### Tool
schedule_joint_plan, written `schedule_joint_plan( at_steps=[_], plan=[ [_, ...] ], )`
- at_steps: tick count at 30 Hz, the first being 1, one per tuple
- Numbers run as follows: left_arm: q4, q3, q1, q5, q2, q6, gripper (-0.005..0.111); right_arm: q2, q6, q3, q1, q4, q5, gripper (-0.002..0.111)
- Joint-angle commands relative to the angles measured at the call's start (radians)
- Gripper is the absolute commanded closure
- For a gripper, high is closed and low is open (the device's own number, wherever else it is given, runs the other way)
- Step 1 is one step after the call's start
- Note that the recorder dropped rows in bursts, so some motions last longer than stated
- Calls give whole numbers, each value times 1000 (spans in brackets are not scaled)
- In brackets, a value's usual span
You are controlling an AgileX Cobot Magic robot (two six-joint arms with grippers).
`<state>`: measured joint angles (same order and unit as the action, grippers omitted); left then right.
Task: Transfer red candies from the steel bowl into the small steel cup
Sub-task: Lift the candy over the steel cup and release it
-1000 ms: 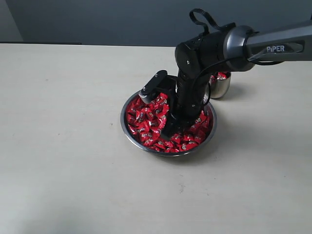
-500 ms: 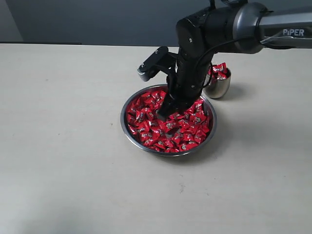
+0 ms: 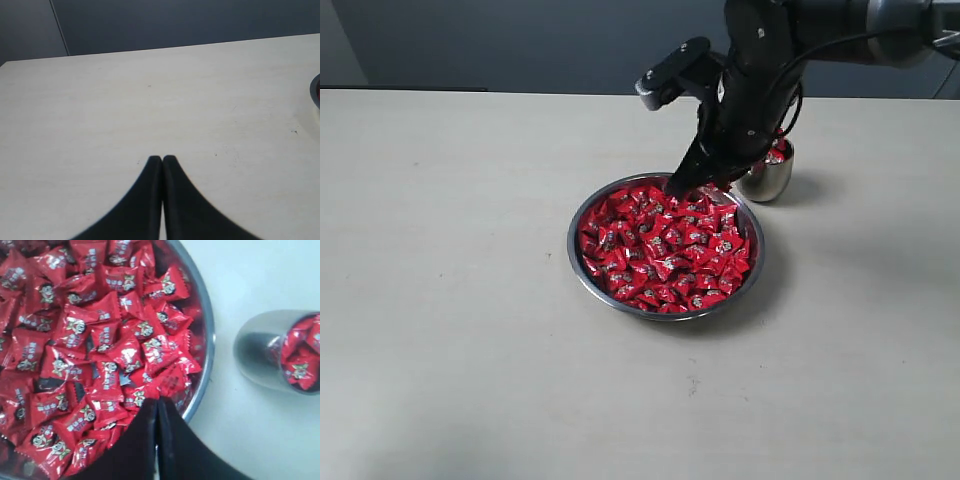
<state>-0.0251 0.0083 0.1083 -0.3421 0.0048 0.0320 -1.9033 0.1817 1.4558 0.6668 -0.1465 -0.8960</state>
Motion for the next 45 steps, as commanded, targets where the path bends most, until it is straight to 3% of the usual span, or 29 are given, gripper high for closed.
schedule_joint_plan(
  at_steps=[1, 13, 21, 45],
  plan=[
    [-2, -8, 0, 8, -5, -3, 106, 46, -10, 5, -77, 21, 32, 109],
    [-2, -8, 0, 8, -5, -3, 106, 32, 57, 84, -259, 164, 123, 109],
    [-2, -8, 0, 8, -5, -3, 106, -88, 79, 181, -259, 178, 99, 109],
    [-2, -8, 0, 8, -5, -3, 106, -200, 79, 186, -260, 112, 99, 109]
  ],
)
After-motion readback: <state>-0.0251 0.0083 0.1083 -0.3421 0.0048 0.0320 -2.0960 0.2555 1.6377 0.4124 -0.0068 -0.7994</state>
